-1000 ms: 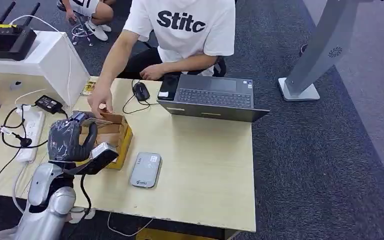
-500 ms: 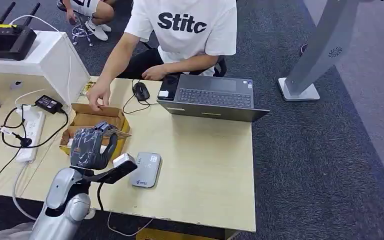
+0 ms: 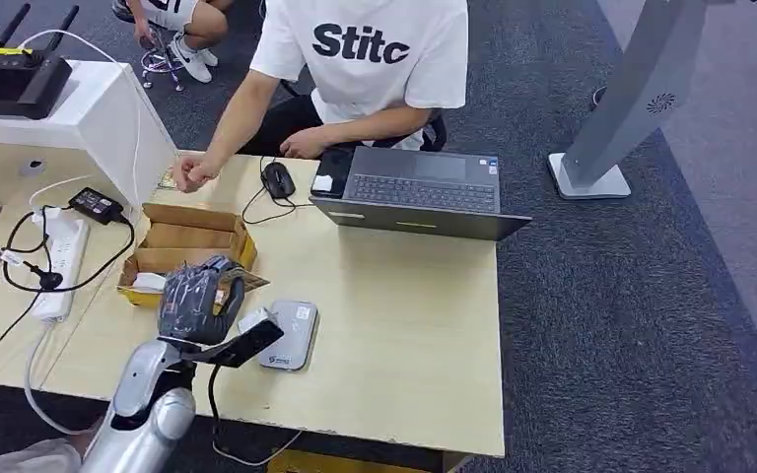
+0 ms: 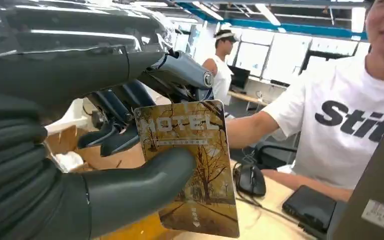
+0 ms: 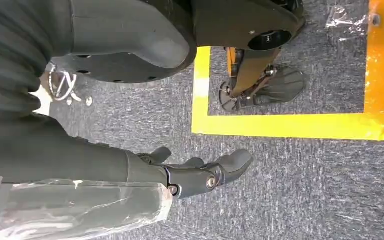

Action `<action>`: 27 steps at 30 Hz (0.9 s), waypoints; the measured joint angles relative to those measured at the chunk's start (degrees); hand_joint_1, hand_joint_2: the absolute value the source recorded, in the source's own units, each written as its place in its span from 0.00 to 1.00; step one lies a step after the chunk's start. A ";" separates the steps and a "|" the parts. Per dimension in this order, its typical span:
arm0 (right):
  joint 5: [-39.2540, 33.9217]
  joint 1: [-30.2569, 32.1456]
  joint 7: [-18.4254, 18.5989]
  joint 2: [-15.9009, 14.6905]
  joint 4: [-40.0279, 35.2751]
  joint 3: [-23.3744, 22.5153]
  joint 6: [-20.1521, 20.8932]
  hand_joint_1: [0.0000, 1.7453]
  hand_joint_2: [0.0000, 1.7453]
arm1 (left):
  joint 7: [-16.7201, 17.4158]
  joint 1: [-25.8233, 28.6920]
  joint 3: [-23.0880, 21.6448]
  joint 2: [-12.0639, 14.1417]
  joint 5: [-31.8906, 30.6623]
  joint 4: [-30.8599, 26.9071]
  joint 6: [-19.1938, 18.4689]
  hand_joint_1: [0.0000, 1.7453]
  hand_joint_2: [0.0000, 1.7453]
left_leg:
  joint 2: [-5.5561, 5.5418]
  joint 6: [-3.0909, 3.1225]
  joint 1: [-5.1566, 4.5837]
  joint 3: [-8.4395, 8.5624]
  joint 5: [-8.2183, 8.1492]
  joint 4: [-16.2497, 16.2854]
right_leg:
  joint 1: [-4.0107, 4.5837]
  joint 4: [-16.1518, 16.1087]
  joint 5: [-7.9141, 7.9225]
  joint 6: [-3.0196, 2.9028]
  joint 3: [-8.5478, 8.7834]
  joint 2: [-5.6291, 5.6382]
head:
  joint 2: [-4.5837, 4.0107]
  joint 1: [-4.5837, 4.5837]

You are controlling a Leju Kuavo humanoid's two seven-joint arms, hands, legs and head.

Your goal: Pass the card to the sensor for recognition and then transmit it.

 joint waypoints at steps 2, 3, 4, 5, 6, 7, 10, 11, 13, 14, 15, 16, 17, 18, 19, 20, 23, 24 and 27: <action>0.24 -0.09 0.31 -0.02 0.00 0.26 -0.07 0.00 1.00 | -0.24 -0.04 0.00 -0.35 0.07 0.97 0.66 1.00 1.00 | 0.00 0.00 0.00 0.00 0.00 0.00 | 0.00 0.00 0.00 0.00 0.01 0.00 | 0.00 0.00; 0.35 -0.12 0.46 -0.04 0.00 0.52 -0.09 0.00 1.00 | -0.35 -0.06 0.00 -0.42 0.20 1.53 0.85 1.00 1.00 | 0.00 0.00 0.00 0.00 0.00 0.00 | 0.00 0.00 0.00 0.00 0.01 0.00 | 0.00 0.00; 0.48 -0.13 0.52 -0.04 0.00 0.72 -0.15 0.00 1.00 | -0.48 -0.05 0.00 -0.59 0.26 1.97 0.94 1.00 1.00 | 0.00 0.00 0.00 0.00 0.00 0.00 | 0.00 0.00 0.00 0.00 0.01 0.00 | 0.00 0.00; 0.61 -0.13 0.57 -0.07 0.00 0.85 -0.22 0.00 1.00 | -0.59 -0.06 0.00 -0.83 0.48 2.41 1.03 1.00 1.00 | 0.00 0.00 0.00 0.00 0.00 0.00 | 0.00 0.00 0.00 0.00 0.01 0.00 | 0.00 0.00; 0.66 -0.14 0.61 -0.07 0.00 0.92 -0.24 0.00 1.00 | -0.61 -0.06 0.00 -0.92 0.61 2.82 1.16 1.00 1.00 | 0.00 0.00 0.00 0.00 0.00 0.00 | 0.00 0.00 0.00 0.00 0.01 0.00 | 0.00 0.00; 0.68 -0.14 0.63 -0.09 0.00 0.96 -0.24 0.00 1.00 | -0.66 -0.06 0.00 -1.01 0.66 3.20 1.20 1.00 1.00 | 0.00 0.00 0.00 0.00 0.00 0.00 | 0.00 0.00 0.00 0.00 0.00 0.00 | 0.00 0.00; 0.83 -0.16 0.87 -0.09 0.00 1.09 -0.26 0.00 1.00 | -0.96 -0.07 0.00 -1.53 0.92 4.44 1.75 1.00 1.00 | 0.00 0.00 0.00 0.00 0.00 0.00 | 0.00 0.00 0.00 0.00 0.00 0.00 | 0.00 0.00; 0.83 -0.16 0.83 -0.09 0.00 1.16 -0.26 0.00 1.00 | -1.21 -0.10 0.02 -1.82 1.03 4.84 1.90 1.00 1.00 | -0.01 0.00 0.00 0.00 0.00 0.00 | 0.00 0.00 0.00 0.00 0.00 -0.01 | 0.00 0.00; 0.85 -0.16 0.68 -0.11 0.00 1.27 -0.28 0.00 1.00 | -1.49 -0.11 0.00 -2.21 1.22 5.62 2.21 1.00 1.00 | -0.01 0.00 0.00 0.00 0.00 0.00 | 0.00 0.00 0.00 0.00 0.00 -0.01 | 0.00 0.00; 0.94 -0.16 0.61 -0.11 0.00 1.29 -0.31 0.00 1.00 | -1.55 -0.11 0.00 -2.36 1.22 5.95 2.30 1.00 1.00 | -0.01 0.00 0.00 0.00 0.00 0.00 | 0.00 0.00 0.00 0.00 0.00 -0.01 | 0.00 0.00; 1.07 -0.16 0.59 -0.11 0.00 1.31 -0.37 0.00 1.00 | -1.68 -0.11 0.00 -2.67 1.22 6.19 2.38 1.00 1.00 | -0.01 0.00 0.00 0.00 0.00 0.00 | 0.00 0.00 0.00 0.00 0.00 -0.01 | 0.00 0.00; 1.12 -0.15 0.55 -0.11 0.00 1.31 -0.46 0.00 1.00 | -1.80 -0.11 0.00 -2.84 1.22 6.47 2.47 1.00 1.00 | -0.01 0.00 0.00 0.00 0.00 0.00 | 0.00 0.00 0.00 0.00 0.01 -0.01 | 0.00 0.00; 1.16 -0.15 0.55 -0.11 0.00 1.31 -0.50 0.00 1.00 | -1.99 -0.11 0.00 -3.11 1.18 6.85 2.56 1.00 1.00 | -0.01 0.00 0.00 0.00 0.00 0.00 | 0.00 0.00 0.00 0.00 0.01 -0.01 | 0.00 -0.02; 1.16 -0.15 0.55 -0.11 0.00 1.33 -0.55 0.00 1.00 | -2.08 -0.10 0.00 -3.30 1.09 7.19 2.60 1.00 1.00 | -0.01 0.00 0.00 0.00 0.00 0.00 | 0.00 0.00 0.00 0.00 0.00 -0.01 | 0.00 0.00; 1.16 -0.15 0.55 -0.11 0.00 1.33 -0.63 0.00 1.00 | -2.10 -0.10 0.00 -3.59 1.03 7.46 2.69 1.00 1.00 | -0.01 0.00 0.00 0.00 0.00 0.00 | 0.00 0.00 0.00 0.00 0.01 -0.01 | 0.00 0.00; 1.16 -0.15 0.52 -0.11 0.00 1.33 -0.79 0.00 1.00 | -2.10 -0.10 0.00 -3.76 0.96 7.78 2.80 1.00 1.00 | -0.01 0.00 0.00 0.00 0.00 0.00 | 0.00 0.00 0.00 0.00 0.01 -0.01 | 0.00 0.00; 1.16 -0.15 0.55 -0.11 0.00 1.38 -0.94 0.00 1.00 | -2.14 -0.09 0.00 -4.29 0.98 8.44 2.84 1.00 1.00 | -0.01 0.00 0.00 0.00 0.00 0.00 | 0.00 0.00 0.00 0.00 0.00 -0.01 | 0.00 0.00; 1.16 -0.15 0.55 -0.11 0.00 1.42 -0.94 0.00 1.00 | -2.14 -0.09 0.00 -4.46 1.03 8.68 2.84 1.00 1.00 | -0.01 0.00 0.00 0.00 0.00 0.00 | 0.00 0.00 0.00 0.00 0.01 -0.01 | 0.00 0.00; 1.16 -0.08 0.55 -0.11 0.00 1.66 -0.94 0.00 1.00 | -2.17 -0.04 0.00 -4.88 1.20 9.29 2.88 1.00 1.00 | -0.01 0.00 0.00 0.00 0.00 0.00 | 0.00 0.00 0.00 0.00 0.00 -0.01 | 0.00 0.00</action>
